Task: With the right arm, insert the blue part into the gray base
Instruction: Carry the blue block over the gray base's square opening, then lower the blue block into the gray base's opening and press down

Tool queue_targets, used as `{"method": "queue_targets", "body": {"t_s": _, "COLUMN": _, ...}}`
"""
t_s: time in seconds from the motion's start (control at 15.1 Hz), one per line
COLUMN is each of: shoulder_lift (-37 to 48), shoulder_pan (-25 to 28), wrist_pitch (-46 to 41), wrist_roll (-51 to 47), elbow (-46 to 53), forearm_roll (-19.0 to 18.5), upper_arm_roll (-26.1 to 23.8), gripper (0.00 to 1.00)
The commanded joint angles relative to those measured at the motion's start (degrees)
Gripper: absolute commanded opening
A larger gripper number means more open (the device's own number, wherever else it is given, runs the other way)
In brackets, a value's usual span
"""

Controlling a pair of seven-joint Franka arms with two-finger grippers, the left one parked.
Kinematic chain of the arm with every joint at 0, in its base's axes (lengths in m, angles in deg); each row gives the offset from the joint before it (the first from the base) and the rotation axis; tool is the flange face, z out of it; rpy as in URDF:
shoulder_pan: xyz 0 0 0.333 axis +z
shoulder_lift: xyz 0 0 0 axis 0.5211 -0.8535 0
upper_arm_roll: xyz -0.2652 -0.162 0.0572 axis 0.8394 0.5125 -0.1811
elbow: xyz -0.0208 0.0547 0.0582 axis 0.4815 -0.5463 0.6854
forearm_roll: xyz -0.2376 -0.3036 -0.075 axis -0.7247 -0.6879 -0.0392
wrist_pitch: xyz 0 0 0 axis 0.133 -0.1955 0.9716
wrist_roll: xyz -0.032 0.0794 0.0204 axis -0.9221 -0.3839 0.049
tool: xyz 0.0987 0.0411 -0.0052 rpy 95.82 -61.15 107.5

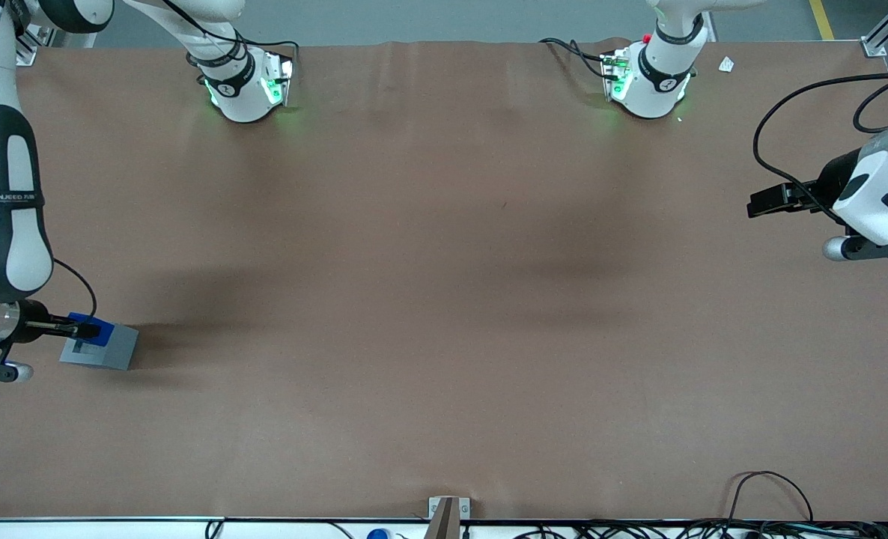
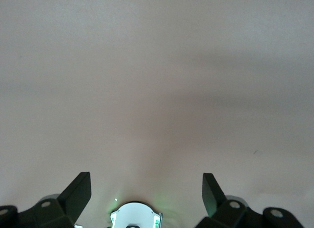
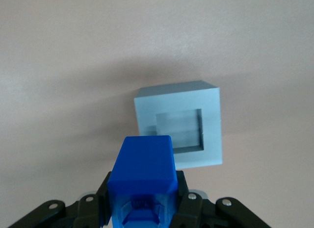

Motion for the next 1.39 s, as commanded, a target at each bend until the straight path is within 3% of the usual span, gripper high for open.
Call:
{"method": "queue_targets", "body": {"t_s": 0.0, "shoulder_lift": -2.07, "shoulder_pan": -1.84, "wrist_pitch": -0.45, "wrist_roll": 3.36, "elbow": 2.84, "forearm_roll": -0.49, "upper_arm_roll": -0.73, "gripper": 0.11}}
{"method": "queue_targets", "body": {"t_s": 1.32, "shoulder_lift": -5.68, "shoulder_pan": -2.89, "wrist_pitch": 0.51, "wrist_roll": 7.68, "elbow": 7.06, "forearm_roll": -0.75, "upper_arm_roll": -0.73, "gripper": 0.06}}
